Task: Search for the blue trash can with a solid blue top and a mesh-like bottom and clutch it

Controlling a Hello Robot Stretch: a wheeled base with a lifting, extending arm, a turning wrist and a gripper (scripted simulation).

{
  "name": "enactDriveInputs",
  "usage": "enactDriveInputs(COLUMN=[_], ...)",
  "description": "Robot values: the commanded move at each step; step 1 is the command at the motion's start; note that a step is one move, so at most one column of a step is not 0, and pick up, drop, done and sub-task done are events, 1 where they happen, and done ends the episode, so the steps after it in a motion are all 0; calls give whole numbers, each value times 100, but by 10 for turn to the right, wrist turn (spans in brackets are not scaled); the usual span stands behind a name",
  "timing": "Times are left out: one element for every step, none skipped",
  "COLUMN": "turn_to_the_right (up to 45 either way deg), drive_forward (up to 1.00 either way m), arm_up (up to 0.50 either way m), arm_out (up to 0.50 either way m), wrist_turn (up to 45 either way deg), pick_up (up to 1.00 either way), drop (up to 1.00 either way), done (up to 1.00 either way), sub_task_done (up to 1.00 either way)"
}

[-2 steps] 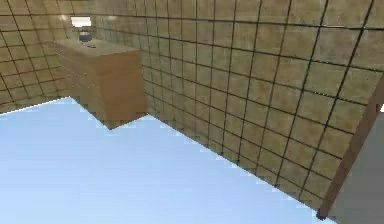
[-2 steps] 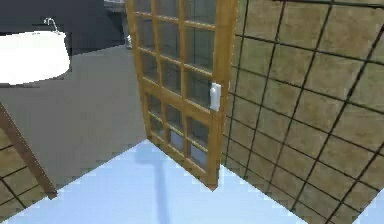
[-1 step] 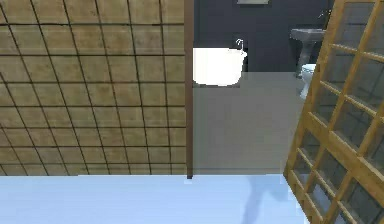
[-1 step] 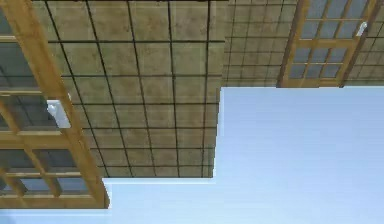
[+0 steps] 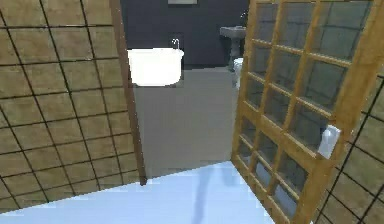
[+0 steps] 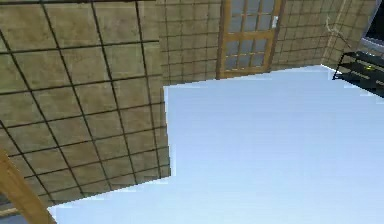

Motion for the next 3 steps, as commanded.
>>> enactDriveInputs(turn_to_the_right=[0, 30, 0], drive_forward=[100, 0, 80], arm_up=[0, 0, 0], arm_out=[0, 0, 0], wrist_turn=[0, 0, 0], pick_up=[0, 0, 0], drop=[0, 0, 0], done=[0, 0, 0], sub_task_done=[0, 0, 0])
